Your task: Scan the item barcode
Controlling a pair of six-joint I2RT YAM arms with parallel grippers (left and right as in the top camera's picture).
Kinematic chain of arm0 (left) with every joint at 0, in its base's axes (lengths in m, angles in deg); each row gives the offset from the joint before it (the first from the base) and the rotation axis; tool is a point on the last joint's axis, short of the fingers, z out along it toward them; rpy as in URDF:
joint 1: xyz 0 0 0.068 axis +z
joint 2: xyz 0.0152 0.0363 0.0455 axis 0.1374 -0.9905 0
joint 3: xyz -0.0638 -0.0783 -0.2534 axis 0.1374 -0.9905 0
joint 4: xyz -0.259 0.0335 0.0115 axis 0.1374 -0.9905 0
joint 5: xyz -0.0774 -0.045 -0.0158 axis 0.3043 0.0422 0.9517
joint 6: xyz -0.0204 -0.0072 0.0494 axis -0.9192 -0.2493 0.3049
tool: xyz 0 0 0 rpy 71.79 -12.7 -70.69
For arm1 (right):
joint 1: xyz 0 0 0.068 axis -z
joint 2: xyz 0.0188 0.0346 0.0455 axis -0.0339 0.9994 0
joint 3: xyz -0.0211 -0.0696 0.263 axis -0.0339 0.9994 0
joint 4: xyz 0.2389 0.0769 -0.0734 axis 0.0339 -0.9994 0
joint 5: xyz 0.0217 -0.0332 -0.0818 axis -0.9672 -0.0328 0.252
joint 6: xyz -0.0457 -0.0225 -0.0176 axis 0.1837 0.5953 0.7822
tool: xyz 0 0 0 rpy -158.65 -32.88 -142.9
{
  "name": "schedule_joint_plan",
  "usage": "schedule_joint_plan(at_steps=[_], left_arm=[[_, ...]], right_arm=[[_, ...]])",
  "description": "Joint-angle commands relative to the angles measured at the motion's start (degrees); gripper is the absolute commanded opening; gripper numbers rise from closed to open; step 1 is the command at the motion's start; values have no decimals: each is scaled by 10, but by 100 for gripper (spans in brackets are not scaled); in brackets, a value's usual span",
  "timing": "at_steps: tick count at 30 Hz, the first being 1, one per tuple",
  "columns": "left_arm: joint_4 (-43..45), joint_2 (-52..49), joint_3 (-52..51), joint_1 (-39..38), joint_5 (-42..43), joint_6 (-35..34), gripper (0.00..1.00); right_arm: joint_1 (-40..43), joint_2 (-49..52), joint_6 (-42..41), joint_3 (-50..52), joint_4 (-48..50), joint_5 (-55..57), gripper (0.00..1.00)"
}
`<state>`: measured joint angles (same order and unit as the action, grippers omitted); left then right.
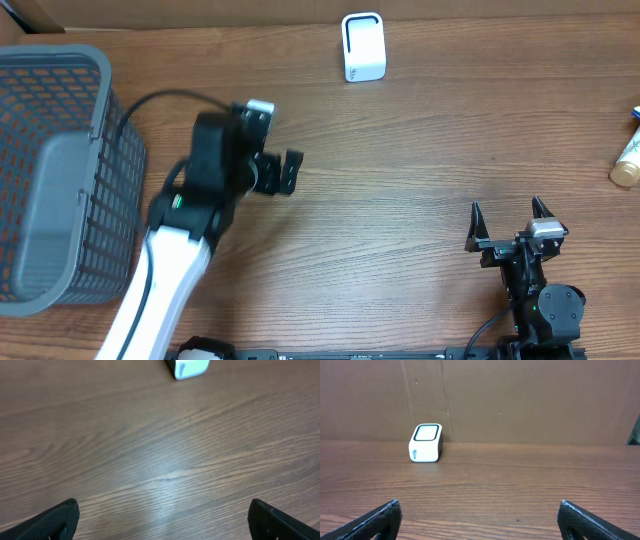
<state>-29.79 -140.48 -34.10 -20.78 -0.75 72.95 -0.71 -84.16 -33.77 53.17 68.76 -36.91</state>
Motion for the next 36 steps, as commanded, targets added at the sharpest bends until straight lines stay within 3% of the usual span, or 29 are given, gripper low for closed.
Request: schedule_joint_plan(at_steps=[1, 10, 29, 36], left_arm=[[18, 100, -83, 20, 1, 15, 100], [21, 365, -283, 115, 30, 11, 100], [222, 561, -448, 160, 10, 11, 100], [244, 604, -491, 171, 9, 10, 100]], right_arm=[[1, -6, 1, 6, 3, 3, 100], [1, -6, 1, 6, 3, 3, 100], [1, -6, 1, 6, 3, 3, 100], [1, -6, 1, 6, 3, 3, 100]])
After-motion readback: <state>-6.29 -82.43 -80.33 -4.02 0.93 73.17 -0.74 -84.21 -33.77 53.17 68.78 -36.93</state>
